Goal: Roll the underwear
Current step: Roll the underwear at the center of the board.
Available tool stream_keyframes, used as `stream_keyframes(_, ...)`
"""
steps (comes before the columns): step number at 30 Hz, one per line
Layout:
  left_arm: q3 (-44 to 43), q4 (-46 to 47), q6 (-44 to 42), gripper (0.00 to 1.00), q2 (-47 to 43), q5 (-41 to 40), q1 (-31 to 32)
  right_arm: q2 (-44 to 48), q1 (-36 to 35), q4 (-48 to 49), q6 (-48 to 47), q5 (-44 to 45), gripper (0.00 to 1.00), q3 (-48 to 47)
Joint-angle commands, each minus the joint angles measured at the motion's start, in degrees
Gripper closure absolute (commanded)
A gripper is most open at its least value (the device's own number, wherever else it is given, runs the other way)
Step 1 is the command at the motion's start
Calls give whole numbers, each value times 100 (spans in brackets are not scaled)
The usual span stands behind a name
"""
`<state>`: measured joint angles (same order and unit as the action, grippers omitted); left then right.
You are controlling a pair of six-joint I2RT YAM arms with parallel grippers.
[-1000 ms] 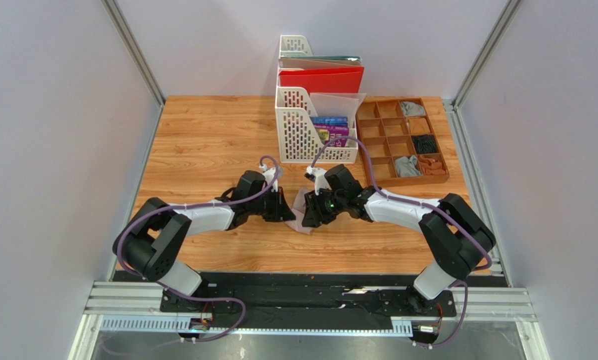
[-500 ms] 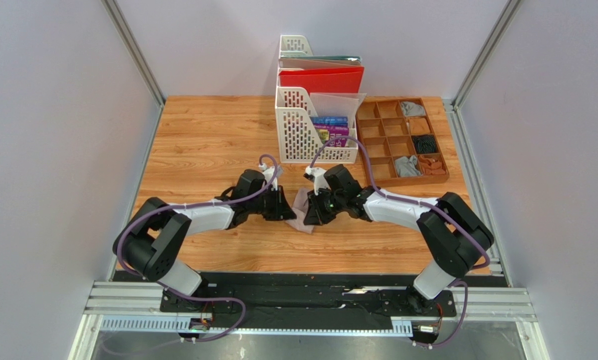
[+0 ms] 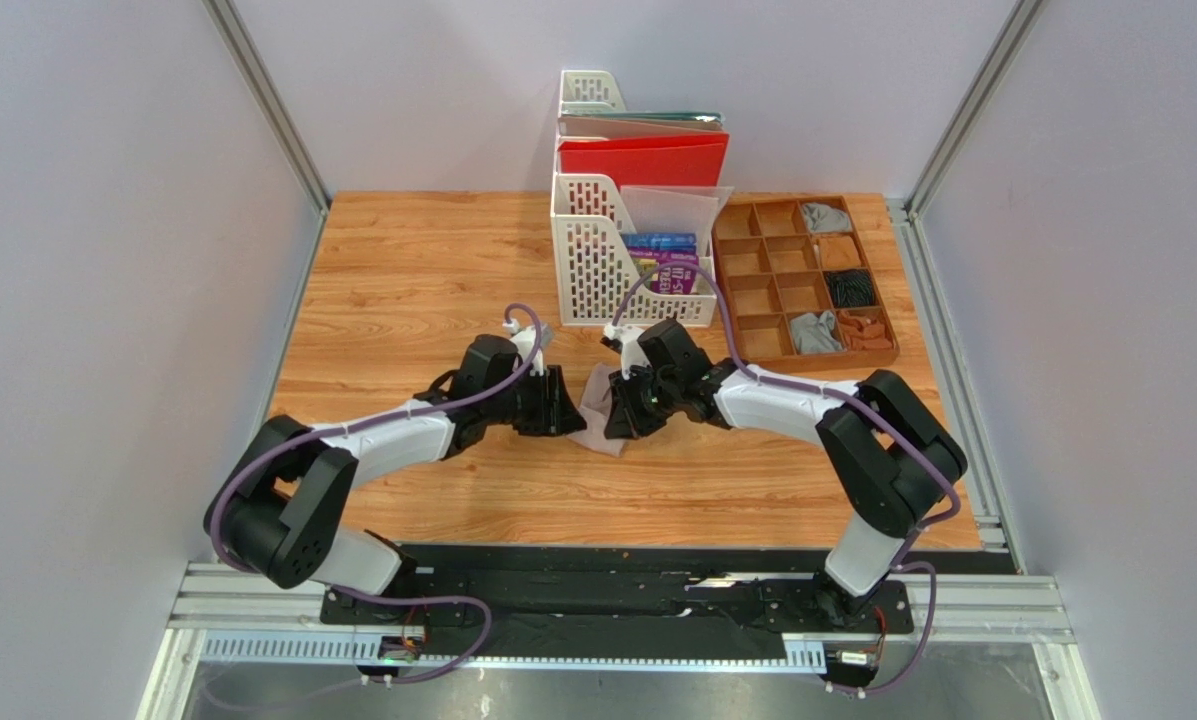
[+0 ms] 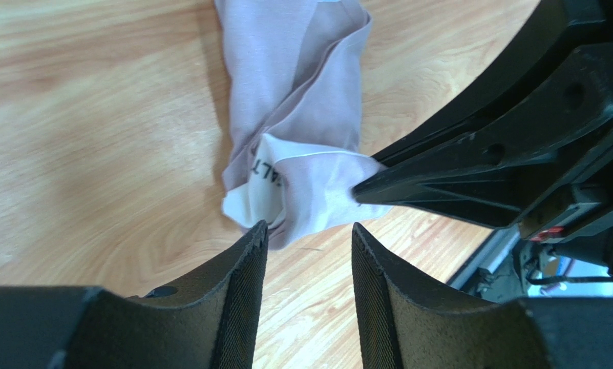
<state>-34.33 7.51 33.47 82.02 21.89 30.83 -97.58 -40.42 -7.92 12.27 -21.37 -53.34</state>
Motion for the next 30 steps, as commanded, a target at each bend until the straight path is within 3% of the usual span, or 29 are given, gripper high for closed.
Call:
stream_keyframes(1,-171,-232,-402,50,-160,-238,-94,-121,166,-43,-102,1,100,-326)
stream_keyframes(30,-1357,576,-1308,46,1404,167,-420,-1070,1001,-711,-296,-1028,100,-1556)
